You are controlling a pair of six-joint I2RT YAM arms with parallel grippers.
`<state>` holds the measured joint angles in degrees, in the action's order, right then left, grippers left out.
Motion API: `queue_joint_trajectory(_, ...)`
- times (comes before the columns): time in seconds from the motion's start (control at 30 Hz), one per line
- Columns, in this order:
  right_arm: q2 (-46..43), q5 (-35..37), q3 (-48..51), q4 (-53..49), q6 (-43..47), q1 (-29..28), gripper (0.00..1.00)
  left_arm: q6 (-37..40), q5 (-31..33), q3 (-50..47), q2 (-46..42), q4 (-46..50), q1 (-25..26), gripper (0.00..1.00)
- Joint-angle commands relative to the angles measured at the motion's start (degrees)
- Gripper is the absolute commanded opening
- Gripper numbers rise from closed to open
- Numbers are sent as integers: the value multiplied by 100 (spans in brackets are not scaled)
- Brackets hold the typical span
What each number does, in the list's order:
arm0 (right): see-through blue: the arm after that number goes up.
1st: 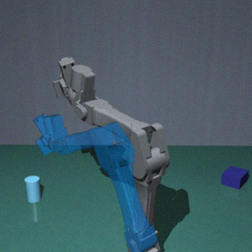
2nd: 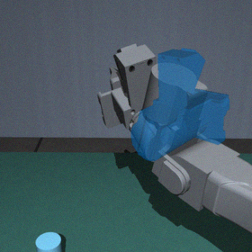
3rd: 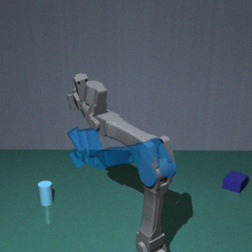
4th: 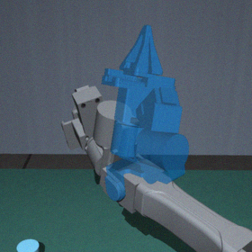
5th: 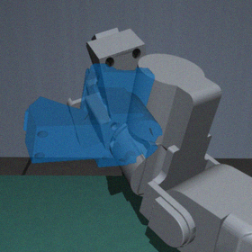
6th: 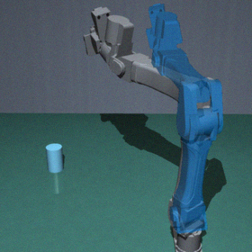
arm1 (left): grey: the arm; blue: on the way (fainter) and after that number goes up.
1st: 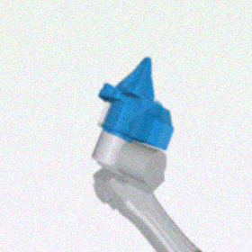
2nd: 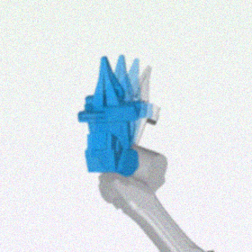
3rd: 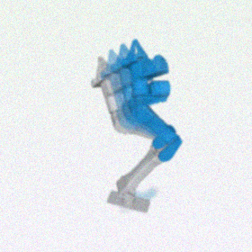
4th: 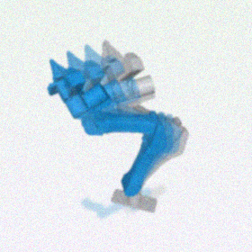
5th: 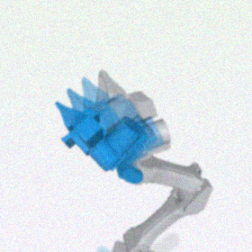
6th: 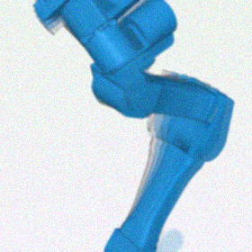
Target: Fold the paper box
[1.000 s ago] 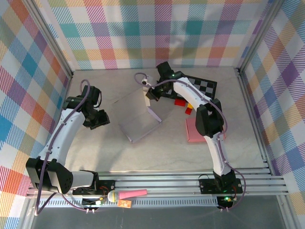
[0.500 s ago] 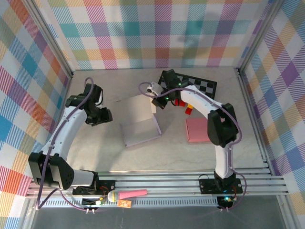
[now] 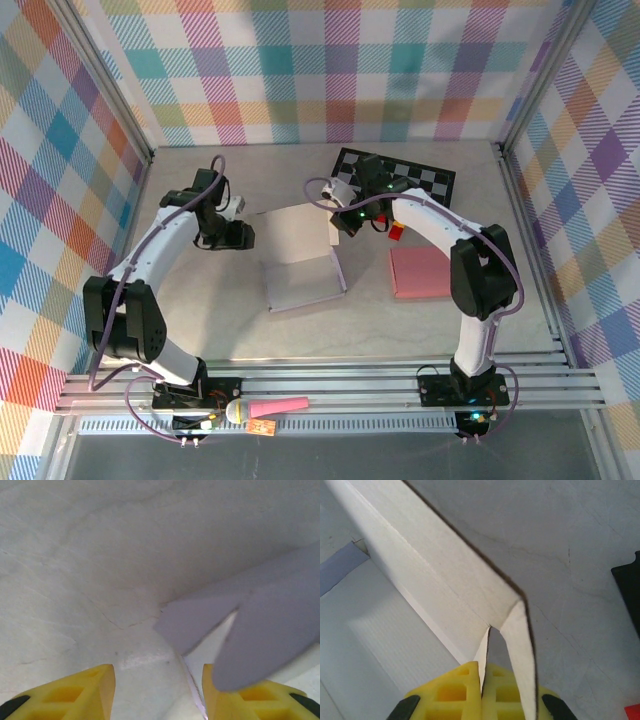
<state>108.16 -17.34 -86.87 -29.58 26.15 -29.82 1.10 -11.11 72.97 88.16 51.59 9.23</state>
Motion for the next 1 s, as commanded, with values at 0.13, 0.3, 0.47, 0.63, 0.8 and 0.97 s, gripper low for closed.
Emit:
queue_joint_trajectory(0.13,-41,-76,-153,-149,37,17,0,391,-253,152,272,-594,8,49)
queue_joint_trajectory(0.3,-6,-102,-155,-144,-6,21,0,285,-583,215,481,-771,13,43)
queue_joint_trajectory(0.47,25,-112,-173,-131,-66,21,0,263,-523,225,417,-769,20,29)
queue_joint_trajectory(0.63,30,-77,-181,-109,-143,19,0,140,-232,180,229,-800,27,22)
queue_joint_trajectory(0.8,39,54,-257,-114,-367,-21,0,-97,38,222,219,-748,79,9)
queue_joint_trajectory(0.97,128,605,-435,-70,-1143,-159,0,-807,822,246,165,-820,192,0)
